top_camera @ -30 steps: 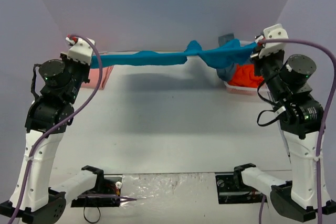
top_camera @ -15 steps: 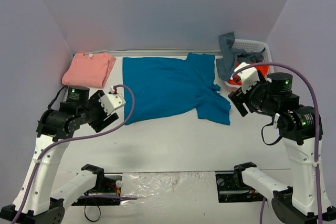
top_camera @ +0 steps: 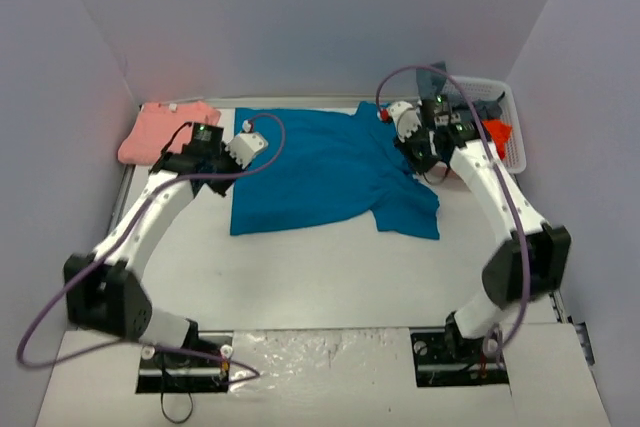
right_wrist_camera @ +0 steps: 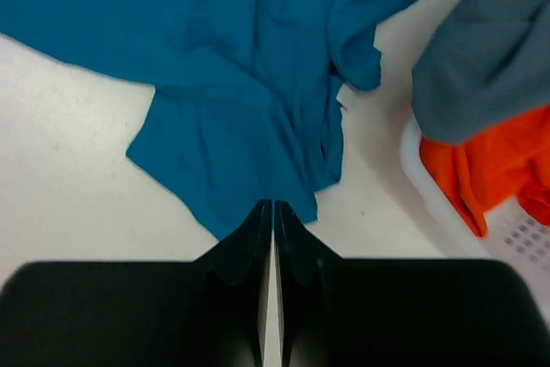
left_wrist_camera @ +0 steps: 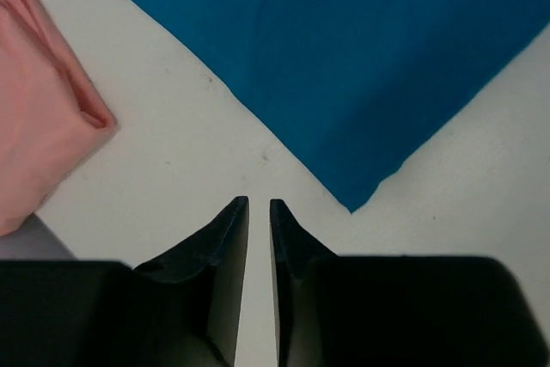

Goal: Fold and stack the t-shirts
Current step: Flatten out the tshirt

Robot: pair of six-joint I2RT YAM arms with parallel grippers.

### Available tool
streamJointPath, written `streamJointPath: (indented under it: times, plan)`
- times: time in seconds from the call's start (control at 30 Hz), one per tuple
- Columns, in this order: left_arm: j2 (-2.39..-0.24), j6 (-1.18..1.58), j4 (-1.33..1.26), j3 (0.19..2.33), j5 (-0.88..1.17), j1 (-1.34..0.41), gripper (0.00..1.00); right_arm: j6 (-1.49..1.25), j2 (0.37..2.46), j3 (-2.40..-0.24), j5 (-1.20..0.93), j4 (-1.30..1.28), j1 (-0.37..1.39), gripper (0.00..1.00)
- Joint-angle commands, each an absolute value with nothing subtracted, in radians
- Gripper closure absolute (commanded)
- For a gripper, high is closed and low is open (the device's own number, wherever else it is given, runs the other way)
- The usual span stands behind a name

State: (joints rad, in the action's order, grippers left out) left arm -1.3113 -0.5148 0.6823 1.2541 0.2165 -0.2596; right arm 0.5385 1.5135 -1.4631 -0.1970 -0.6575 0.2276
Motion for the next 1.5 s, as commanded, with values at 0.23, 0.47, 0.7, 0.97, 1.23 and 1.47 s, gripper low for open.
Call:
streamJointPath:
  times: [0.23, 0.47, 0.7, 0.97, 1.23, 1.47]
  plan:
    - [-1.678, -0.387, 0.508, 1.338, 0.130, -0.290, 0.98, 0.477, 1.893, -1.583, -0.199, -0.594, 0.236, 1.00]
    - [-1.713, -0.400, 0.483, 1.276, 0.095, -0.331, 0.98, 0.508, 1.882, -1.459, -0.193, -0.597, 0.256, 1.00]
    - [-1.772, -0.393, 0.459, 1.236, 0.035, -0.365, 0.98, 0.543, 1.907, -1.374, -0.178, -0.595, 0.259, 1.00]
    - [-1.827, -0.388, 0.454, 1.218, -0.044, -0.382, 0.98, 0.537, 1.967, -1.325, -0.155, -0.574, 0.281, 1.00]
    - [-1.816, -0.382, 0.488, 1.192, -0.071, -0.382, 0.98, 0.540, 1.967, -1.226, -0.106, -0.586, 0.371, 1.00]
    - [-1.737, -0.391, 0.555, 1.180, -0.084, -0.380, 0.98, 0.548, 1.922, -1.126, -0.089, -0.629, 0.475, 1.00]
